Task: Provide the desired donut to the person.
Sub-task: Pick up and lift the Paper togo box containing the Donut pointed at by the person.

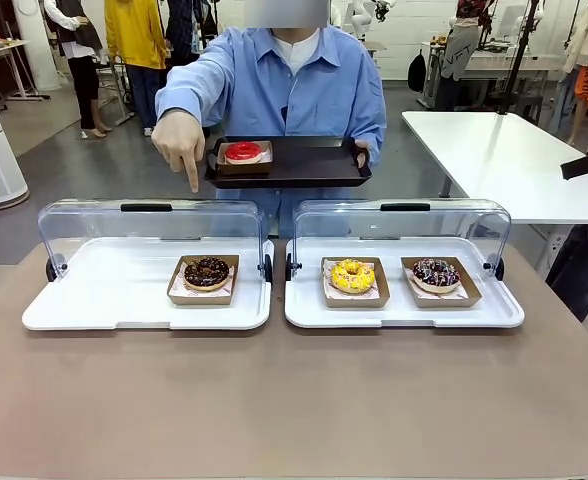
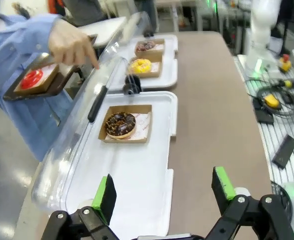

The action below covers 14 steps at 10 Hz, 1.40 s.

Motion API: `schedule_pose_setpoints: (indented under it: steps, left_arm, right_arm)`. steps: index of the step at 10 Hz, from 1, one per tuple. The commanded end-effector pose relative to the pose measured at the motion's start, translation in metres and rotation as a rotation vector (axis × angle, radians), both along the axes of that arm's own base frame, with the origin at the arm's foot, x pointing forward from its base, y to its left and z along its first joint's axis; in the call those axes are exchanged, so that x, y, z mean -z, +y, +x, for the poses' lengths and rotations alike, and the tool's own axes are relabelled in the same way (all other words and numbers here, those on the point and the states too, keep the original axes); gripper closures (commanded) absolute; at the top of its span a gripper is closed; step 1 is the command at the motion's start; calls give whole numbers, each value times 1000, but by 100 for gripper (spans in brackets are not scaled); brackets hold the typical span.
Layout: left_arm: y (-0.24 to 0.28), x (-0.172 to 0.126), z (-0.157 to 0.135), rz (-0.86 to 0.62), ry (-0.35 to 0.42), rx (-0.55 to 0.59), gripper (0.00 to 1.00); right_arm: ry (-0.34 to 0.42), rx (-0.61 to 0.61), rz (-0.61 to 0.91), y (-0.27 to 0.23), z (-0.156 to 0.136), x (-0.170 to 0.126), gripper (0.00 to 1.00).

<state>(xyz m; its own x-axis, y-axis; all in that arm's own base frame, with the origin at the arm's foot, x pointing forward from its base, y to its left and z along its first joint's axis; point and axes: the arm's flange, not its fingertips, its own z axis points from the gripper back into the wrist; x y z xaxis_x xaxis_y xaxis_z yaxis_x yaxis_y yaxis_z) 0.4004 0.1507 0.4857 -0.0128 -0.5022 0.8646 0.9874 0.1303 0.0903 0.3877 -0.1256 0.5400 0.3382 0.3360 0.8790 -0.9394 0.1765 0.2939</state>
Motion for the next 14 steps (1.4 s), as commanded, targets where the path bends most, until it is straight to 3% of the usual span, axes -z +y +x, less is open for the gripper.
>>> schedule_pose_setpoints:
  steps: [1,3,5,9,14]
  left_arm:
    - [-40,-22,-2,172,-54,66,0]
    - [-92,-22,-16,357,-33,82,0]
    - [-154,-21,8,543,15,128,0]
    - [-258,19,31,821,55,143,0]
    - [-323,72,58,983,49,100,0]
  right_arm:
    - [-2,-5,8,0,0,0,0]
    - [-2,-5,8,0,0,0,0]
    - [-2,-5,8,0,0,0,0]
    - [-2,-5,8,0,0,0,0]
    - [-2,-5,8,0,0,0,0]
